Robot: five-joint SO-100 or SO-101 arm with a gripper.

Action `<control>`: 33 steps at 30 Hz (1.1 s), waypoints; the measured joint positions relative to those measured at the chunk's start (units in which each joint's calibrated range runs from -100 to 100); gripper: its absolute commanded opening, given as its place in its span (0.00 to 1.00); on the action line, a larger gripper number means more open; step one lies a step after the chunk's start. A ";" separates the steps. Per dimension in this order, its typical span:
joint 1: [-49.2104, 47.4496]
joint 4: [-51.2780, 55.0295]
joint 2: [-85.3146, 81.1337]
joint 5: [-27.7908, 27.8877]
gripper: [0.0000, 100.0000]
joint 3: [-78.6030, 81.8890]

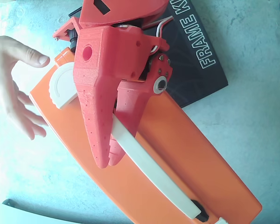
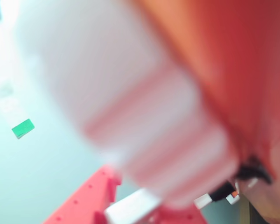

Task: Grab the white handle of the orange box

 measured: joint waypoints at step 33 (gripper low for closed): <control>0.10 0.08 0.00 0.00 0.02 -1.08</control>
